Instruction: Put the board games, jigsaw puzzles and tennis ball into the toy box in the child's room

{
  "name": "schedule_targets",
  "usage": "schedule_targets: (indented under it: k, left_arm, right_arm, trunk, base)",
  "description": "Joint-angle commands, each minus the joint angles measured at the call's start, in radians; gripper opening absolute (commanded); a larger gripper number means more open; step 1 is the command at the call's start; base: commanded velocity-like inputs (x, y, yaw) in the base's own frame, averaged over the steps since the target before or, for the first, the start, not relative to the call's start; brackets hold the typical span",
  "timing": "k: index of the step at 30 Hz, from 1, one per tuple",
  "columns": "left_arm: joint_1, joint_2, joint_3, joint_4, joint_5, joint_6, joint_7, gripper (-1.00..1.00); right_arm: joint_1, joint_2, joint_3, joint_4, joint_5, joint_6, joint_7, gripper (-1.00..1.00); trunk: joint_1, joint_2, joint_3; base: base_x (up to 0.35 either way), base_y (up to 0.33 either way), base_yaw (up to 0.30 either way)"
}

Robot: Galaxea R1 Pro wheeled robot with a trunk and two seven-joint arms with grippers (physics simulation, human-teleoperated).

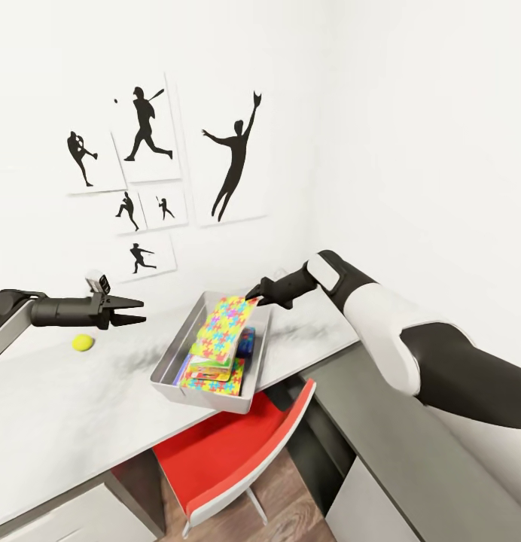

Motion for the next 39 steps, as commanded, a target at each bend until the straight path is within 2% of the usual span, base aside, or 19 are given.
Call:
schedule_targets:
  k: [1,15,39]
  left_arm:
    - [-0.002,0.002,-0.005,0.0,0.003,0.009,-0.004,1.0]
    - [-0.002,-0.004,-0.006,0.029,0.003,0.009,-0.004,1.0]
    - [-0.002,-0.006,-0.002,0.029,0.003,0.009,-0.005,1.0]
  right_arm:
    - [-0.001,0.0,0.016,0.0,-0.001,0.001,0.005,-1.0]
    - [0.002,0.0,0.039,0.0,-0.001,0.001,0.008,-1.0]
    - [0.002,0.0,0.04,-0.001,-0.001,0.001,0.01,-1.0]
  trunk:
    - [0.001,-0.002,-0.002]
    - [0.001,-0.002,-0.002]
    - [0.001,-0.002,-0.002]
  base:
    - [0.005,0.002,0.0]
    - [0.038,0.015,0.0]
    - [0.047,0.019,0.0]
